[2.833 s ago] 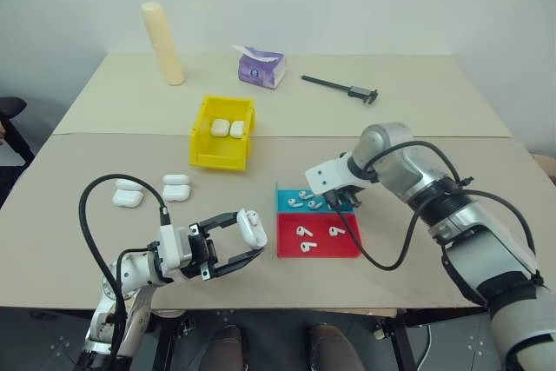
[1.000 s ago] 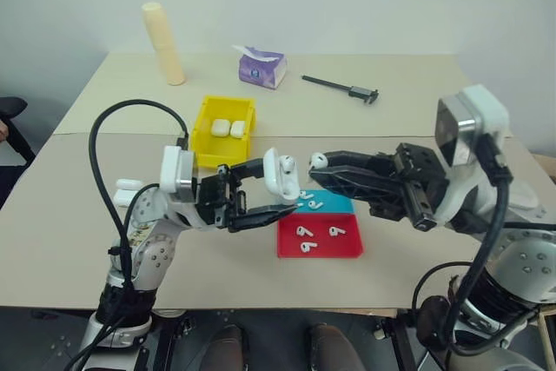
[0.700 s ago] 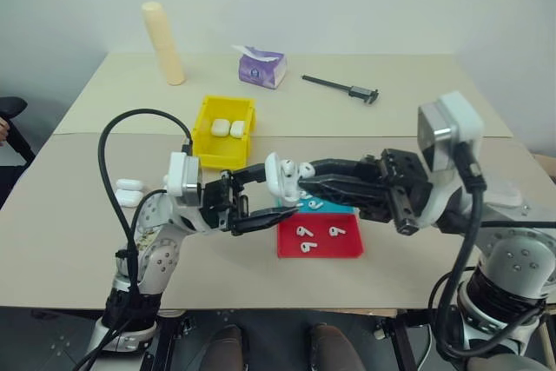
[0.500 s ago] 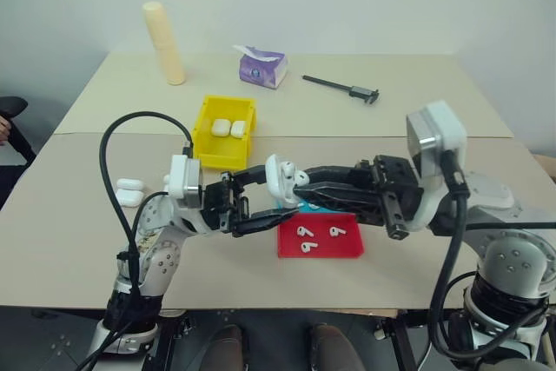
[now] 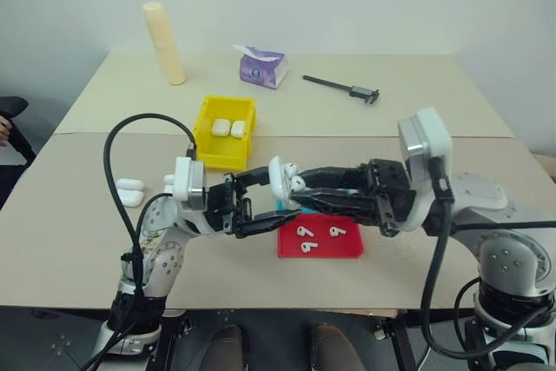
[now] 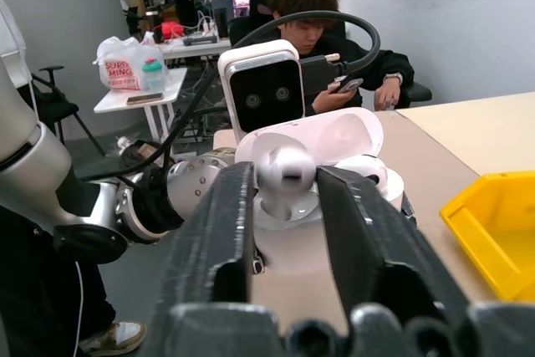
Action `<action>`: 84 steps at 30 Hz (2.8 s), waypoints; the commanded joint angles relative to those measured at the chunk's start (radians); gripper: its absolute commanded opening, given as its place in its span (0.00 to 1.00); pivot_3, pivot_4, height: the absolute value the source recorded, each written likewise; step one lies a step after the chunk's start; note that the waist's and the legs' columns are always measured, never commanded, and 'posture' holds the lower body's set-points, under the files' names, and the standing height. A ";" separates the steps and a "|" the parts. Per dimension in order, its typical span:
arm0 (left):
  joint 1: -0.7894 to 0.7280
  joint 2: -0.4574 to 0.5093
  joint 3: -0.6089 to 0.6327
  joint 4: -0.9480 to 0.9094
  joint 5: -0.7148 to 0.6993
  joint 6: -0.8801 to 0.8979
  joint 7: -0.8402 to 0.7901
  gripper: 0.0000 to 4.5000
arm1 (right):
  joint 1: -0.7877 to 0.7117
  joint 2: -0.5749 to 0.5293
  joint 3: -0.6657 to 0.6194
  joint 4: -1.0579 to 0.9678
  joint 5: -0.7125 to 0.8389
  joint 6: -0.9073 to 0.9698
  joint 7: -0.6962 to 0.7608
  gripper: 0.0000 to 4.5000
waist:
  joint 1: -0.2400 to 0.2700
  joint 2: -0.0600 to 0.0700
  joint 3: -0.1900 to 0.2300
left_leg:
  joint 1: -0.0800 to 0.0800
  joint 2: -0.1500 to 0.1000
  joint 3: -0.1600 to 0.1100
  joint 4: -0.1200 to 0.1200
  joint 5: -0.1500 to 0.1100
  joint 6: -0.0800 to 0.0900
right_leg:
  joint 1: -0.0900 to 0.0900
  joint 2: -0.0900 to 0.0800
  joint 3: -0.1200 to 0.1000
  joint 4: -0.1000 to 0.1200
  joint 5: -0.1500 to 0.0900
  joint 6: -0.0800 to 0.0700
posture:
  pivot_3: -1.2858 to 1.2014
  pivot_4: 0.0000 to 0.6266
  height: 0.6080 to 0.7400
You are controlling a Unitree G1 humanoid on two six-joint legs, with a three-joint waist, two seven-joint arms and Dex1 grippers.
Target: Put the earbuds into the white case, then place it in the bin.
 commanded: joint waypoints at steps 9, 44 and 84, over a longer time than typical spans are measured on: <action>-0.062 -0.023 0.004 0.054 0.006 -0.039 -0.022 0.61 | -0.040 -0.136 -0.115 0.062 0.070 -0.085 0.109 0.49 | 0.002 0.000 0.000 | 0.000 0.000 0.000 0.000 0.000 0.000 | 0.000 0.000 0.000 0.000 0.000 0.000 | 0.52 0.24 1.00; -0.215 -0.119 -0.062 0.244 0.185 -0.126 0.031 0.61 | -0.421 -0.254 0.348 0.238 -0.579 -0.375 0.305 0.01 | 0.003 0.000 0.000 | -0.004 0.000 0.001 0.001 -0.001 0.001 | -0.003 0.000 0.000 0.000 0.000 0.000 | 0.52 0.24 1.00; -0.553 -0.097 0.065 0.743 0.693 0.090 0.992 0.97 | -0.134 -0.198 0.079 0.163 -0.448 -0.212 -0.022 0.00 | 0.025 0.000 0.000 | -0.006 -0.002 0.005 0.001 0.000 0.002 | -0.003 -0.001 -0.003 -0.002 0.001 0.001 | 0.52 0.24 1.00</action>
